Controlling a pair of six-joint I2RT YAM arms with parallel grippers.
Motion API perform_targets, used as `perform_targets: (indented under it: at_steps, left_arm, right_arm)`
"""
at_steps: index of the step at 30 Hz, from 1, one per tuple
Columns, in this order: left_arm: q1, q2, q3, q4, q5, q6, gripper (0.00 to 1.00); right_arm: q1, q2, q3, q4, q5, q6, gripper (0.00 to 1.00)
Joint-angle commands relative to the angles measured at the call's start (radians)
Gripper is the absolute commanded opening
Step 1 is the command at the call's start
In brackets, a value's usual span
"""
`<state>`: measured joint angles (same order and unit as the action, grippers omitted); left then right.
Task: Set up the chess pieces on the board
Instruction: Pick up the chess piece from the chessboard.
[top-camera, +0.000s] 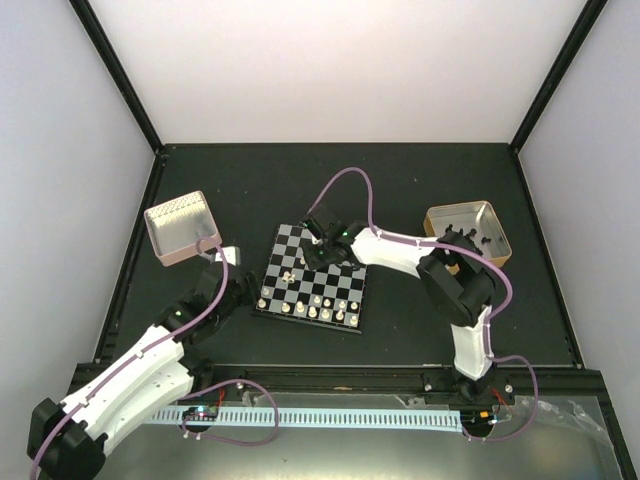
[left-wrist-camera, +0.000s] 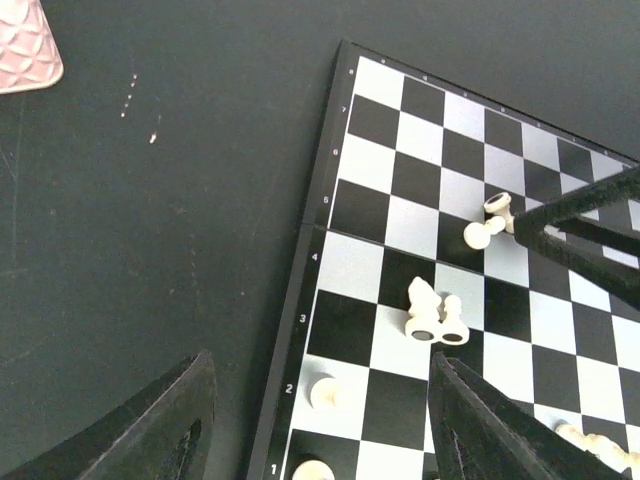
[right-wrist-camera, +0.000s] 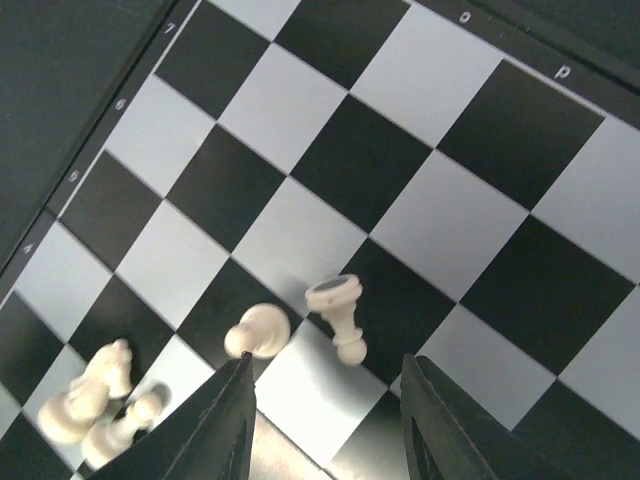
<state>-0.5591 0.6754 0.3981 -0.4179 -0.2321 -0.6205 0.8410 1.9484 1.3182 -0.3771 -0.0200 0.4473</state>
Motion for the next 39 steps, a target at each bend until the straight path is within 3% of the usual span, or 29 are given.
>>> perform_targets:
  at_steps: [1, 18, 24, 27, 39]
  left_arm:
    - [0.017, 0.007, -0.004, 0.024, 0.058, 0.004, 0.59]
    - [0.029, 0.021, -0.004, 0.058, 0.101, -0.003, 0.57]
    - [0.03, 0.023, -0.005, 0.061, 0.102, -0.004, 0.56]
    - [0.03, 0.023, -0.007, 0.063, 0.107, -0.004, 0.56]
    - [0.03, -0.017, -0.007, 0.071, 0.178, -0.001, 0.56]
  right_arm:
    - [0.0, 0.05, 0.073, -0.074, 0.067, -0.045, 0.41]
    - [0.0, 0.175, 0.199, -0.15, 0.138, -0.085, 0.38]
    - [-0.001, 0.176, 0.196, -0.159, 0.153, -0.072, 0.21]
    - [0.001, 0.159, 0.18, -0.142, 0.164, -0.061, 0.17]
    - [-0.003, -0.077, -0.003, 0.078, 0.182, 0.062, 0.16]
